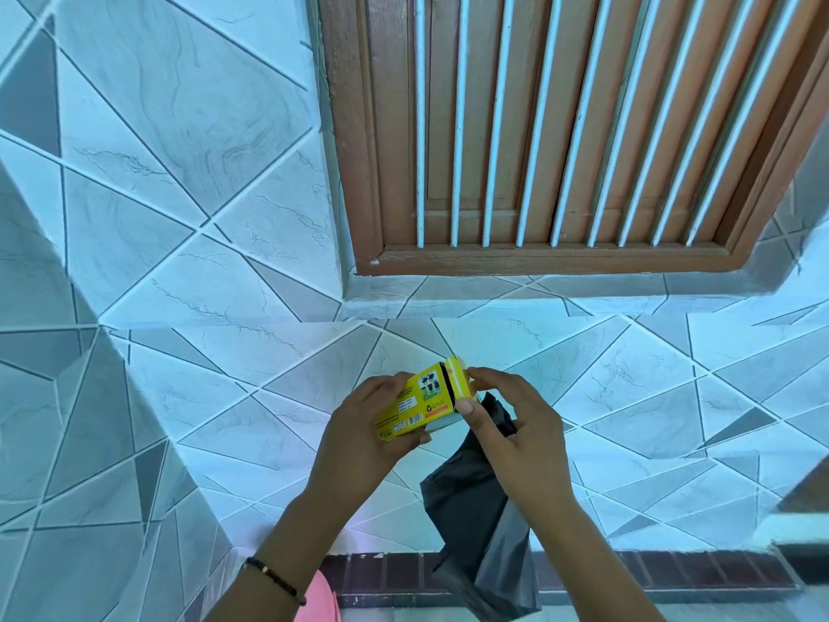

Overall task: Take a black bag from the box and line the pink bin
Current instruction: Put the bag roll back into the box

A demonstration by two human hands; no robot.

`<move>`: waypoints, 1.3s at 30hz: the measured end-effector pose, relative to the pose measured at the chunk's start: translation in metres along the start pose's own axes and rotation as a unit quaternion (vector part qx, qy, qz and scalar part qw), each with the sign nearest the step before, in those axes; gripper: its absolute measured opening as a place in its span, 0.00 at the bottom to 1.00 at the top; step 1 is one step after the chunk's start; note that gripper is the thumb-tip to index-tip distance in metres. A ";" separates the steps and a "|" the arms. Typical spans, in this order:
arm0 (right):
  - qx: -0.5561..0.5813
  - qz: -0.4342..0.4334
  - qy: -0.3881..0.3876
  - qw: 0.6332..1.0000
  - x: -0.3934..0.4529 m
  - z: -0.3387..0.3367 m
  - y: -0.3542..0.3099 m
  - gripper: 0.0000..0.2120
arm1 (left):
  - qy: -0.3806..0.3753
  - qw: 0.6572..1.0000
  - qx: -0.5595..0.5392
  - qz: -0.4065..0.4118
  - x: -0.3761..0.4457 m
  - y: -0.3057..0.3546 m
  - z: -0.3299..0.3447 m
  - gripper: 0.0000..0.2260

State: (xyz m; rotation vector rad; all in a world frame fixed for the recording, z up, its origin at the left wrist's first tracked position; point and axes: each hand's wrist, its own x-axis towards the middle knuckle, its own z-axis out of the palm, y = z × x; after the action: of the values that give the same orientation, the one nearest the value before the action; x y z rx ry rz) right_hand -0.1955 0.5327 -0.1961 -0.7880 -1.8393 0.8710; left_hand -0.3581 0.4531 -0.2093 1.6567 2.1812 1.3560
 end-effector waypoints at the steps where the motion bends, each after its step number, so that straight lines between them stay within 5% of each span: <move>1: 0.006 0.002 0.007 1.000 0.000 0.001 0.000 0.16 | 0.000 1.000 -0.001 0.000 0.000 0.000 0.001 0.27; 6: 0.022 0.001 0.047 0.999 -0.001 0.003 0.005 0.11 | 0.001 1.000 0.019 -0.004 -0.003 -0.003 0.003 0.28; 21: -0.064 -0.040 -0.023 0.997 -0.004 0.014 0.014 0.17 | 0.022 0.994 0.107 -0.007 -0.006 -0.008 0.004 0.27; 28: -0.016 0.002 -0.068 0.998 0.007 0.011 0.019 0.12 | -0.014 0.988 0.152 -0.016 0.004 -0.009 0.003 0.28; 39: 0.055 0.101 0.018 0.993 0.029 -0.013 0.037 0.05 | -0.091 0.953 0.288 0.013 0.124 -0.016 -0.004 0.32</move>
State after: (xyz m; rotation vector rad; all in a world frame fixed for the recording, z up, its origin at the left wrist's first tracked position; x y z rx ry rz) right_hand -0.1887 0.5794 -0.2085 -0.9240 -1.6840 1.0706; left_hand -0.4228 0.5509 -0.1662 1.8837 2.5952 0.5494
